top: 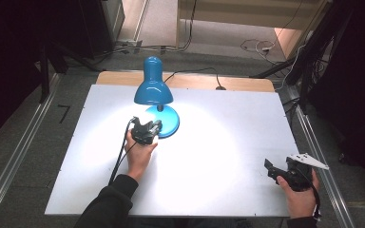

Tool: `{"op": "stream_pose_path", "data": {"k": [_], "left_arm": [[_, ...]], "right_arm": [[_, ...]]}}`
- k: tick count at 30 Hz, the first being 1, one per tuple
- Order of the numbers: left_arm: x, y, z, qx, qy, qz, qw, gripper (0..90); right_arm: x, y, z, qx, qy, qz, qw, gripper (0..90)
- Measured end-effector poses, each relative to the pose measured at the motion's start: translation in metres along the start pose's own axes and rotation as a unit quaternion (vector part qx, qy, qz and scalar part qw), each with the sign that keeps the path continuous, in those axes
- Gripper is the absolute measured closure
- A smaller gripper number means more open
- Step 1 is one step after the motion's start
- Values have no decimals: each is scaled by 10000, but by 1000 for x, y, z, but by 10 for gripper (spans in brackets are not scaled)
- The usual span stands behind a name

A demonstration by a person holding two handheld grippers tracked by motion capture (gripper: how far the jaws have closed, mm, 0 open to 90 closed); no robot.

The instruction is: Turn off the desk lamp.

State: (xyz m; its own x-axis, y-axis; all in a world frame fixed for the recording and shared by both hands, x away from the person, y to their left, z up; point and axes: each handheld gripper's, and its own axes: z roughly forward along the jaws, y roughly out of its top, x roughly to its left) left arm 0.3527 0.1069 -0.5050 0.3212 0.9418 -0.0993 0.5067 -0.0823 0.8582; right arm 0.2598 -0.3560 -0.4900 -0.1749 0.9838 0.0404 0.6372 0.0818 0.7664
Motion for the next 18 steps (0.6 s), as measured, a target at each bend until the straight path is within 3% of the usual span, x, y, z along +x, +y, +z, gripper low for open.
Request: {"op": "stream_pose_path", "data": {"k": [15, 16, 18], "left_arm": [[2, 1, 2, 4, -31, -8, 10000, 900], [2, 1, 4, -9, 89, 66, 9999, 900], [4, 1, 5, -32, 30, -114, 9999, 900]], "right_arm": [[0, 0, 0, -4, 4, 2, 10000, 145], [0, 0, 0, -6, 6, -1, 10000, 144], [1, 0, 0, -4, 1, -2, 10000, 144]]}}
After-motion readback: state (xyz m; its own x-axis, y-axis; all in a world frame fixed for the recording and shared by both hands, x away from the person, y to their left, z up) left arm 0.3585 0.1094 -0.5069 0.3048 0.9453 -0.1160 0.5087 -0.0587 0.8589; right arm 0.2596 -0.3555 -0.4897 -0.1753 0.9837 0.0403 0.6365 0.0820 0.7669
